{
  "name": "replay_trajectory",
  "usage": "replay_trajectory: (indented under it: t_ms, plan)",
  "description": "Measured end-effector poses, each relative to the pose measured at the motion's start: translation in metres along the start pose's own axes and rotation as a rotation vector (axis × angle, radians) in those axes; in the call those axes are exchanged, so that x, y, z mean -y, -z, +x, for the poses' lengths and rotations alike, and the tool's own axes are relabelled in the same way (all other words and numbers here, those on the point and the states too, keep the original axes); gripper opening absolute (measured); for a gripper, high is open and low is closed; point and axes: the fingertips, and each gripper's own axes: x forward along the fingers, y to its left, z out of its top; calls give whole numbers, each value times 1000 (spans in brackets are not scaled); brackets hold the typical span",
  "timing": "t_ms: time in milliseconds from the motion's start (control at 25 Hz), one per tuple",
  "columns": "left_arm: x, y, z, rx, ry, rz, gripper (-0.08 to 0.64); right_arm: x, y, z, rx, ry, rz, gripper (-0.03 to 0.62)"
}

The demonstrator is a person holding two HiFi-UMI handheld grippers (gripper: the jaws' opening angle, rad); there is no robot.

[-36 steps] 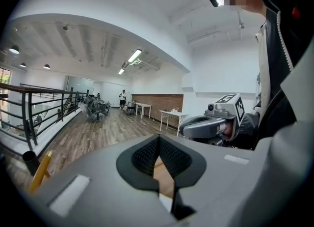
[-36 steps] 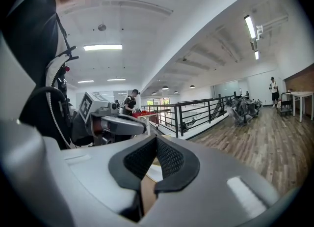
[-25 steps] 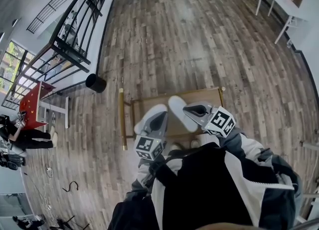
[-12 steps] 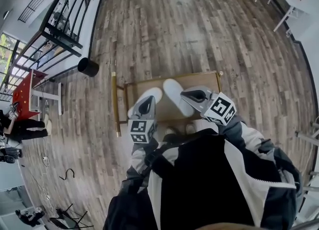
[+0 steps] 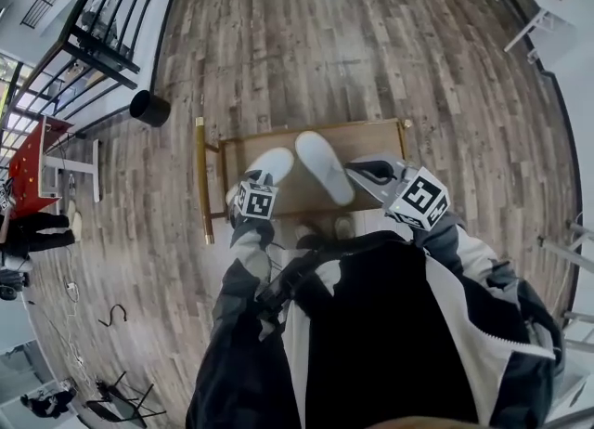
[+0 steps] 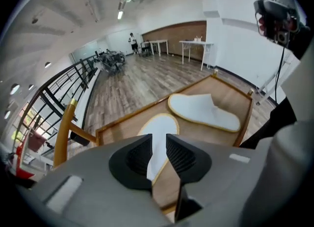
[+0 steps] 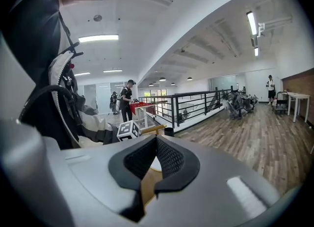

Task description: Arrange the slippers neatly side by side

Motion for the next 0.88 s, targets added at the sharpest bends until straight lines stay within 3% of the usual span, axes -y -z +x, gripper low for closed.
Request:
replay_trajectory:
  t_ms: [240, 480, 560, 640, 880]
  plan:
    - [-5, 41, 45, -164, -6, 126, 175, -1, 17, -6, -75, 16, -5, 5]
    - [-4, 42, 71, -215, 12, 189, 215, 0, 22, -15, -100, 14, -35, 5]
    - [-9, 42, 73, -220, 0, 175, 189, 1, 21, -17, -106, 18, -31, 5]
    - [-11, 40, 75, -217, -4, 151, 53, 4, 20, -19, -106, 28, -27, 5]
    - [-9, 35, 70, -194, 0, 106, 34, 6, 22, -18, -101, 21, -34, 5]
